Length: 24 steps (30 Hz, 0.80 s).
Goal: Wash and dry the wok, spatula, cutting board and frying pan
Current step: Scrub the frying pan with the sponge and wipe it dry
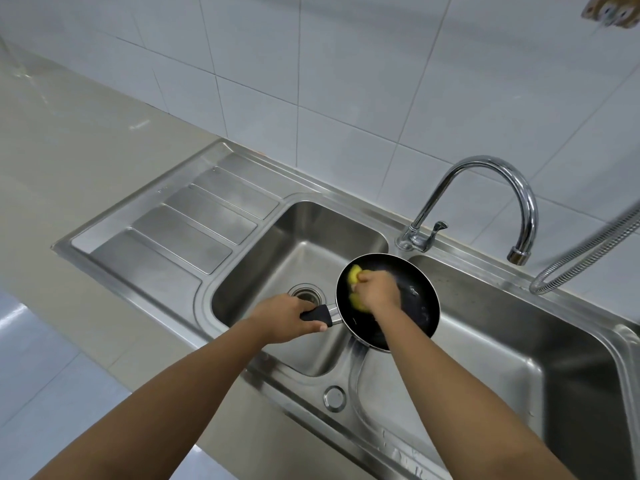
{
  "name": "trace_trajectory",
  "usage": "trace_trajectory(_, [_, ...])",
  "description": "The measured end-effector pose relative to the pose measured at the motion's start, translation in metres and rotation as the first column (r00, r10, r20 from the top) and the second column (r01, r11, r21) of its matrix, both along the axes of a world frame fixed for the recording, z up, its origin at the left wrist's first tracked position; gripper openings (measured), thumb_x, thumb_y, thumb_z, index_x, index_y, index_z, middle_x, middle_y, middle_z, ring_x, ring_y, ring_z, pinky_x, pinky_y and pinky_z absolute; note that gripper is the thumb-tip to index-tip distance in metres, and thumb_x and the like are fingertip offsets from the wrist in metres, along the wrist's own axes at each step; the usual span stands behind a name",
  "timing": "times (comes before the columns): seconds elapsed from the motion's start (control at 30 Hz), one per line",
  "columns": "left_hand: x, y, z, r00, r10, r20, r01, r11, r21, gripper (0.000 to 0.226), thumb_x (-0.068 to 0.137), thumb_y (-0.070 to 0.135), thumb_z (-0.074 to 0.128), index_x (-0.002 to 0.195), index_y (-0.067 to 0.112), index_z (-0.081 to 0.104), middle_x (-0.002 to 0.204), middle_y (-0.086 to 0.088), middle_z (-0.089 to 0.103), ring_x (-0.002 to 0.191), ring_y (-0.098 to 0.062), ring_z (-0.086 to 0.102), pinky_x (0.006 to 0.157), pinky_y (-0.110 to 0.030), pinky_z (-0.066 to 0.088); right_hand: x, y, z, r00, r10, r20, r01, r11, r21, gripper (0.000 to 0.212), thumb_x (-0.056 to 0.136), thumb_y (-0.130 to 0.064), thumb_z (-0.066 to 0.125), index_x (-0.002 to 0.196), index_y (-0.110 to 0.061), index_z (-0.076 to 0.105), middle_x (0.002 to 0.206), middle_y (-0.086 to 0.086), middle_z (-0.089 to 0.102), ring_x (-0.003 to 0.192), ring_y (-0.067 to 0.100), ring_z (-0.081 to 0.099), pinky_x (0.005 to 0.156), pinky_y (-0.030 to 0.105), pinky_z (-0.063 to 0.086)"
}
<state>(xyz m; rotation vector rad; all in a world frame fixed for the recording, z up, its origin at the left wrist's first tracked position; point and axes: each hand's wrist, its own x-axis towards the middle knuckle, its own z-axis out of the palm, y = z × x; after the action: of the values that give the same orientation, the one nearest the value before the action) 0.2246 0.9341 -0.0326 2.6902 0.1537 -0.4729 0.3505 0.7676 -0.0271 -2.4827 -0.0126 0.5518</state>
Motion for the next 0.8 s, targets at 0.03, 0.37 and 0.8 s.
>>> trace_trajectory(0.03, [0.000, 0.000, 0.000, 1.000, 0.004, 0.000, -0.004, 1.000, -0.003, 0.052, 0.084, 0.073, 0.048, 0.117, 0.035, 0.063, 0.087, 0.007, 0.067, 0.083, -0.015, 0.060, 0.071, -0.031, 0.049, -0.009, 0.002, 0.001, 0.998, 0.067, -0.012, -0.067, 0.998, 0.009, 0.022, 0.079, -0.025, 0.073, 0.101, -0.026, 0.074, 0.110, 0.004, 0.070, 0.098, 0.027, 0.067, 0.087, 0.030, 0.052])
trace_trajectory(0.37, [0.003, 0.007, 0.003, 1.000, -0.010, -0.016, 0.009, 1.000, -0.023, 0.054, 0.083, 0.076, 0.048, 0.118, 0.039, 0.063, 0.090, 0.009, 0.068, 0.084, -0.013, 0.062, 0.073, -0.031, 0.050, -0.015, -0.073, 0.037, 0.851, 0.469, -0.236, -0.516, 0.662, -0.544, 0.022, 0.077, -0.034, 0.061, 0.092, -0.022, 0.072, 0.089, 0.002, 0.060, 0.096, 0.025, 0.065, 0.074, 0.025, 0.042])
trace_trajectory(0.8, [0.010, 0.008, 0.012, 0.999, -0.034, 0.004, 0.034, 0.999, 0.027, 0.051, 0.085, 0.072, 0.047, 0.107, 0.029, 0.065, 0.085, 0.006, 0.066, 0.078, -0.015, 0.060, 0.061, -0.026, 0.042, 0.041, -0.065, 0.013, 0.581, 0.812, 0.053, -0.444, 0.371, -0.816, 0.036, 0.103, -0.032, 0.038, 0.133, -0.022, 0.054, 0.142, 0.001, 0.042, 0.128, 0.029, 0.036, 0.109, 0.044, 0.022])
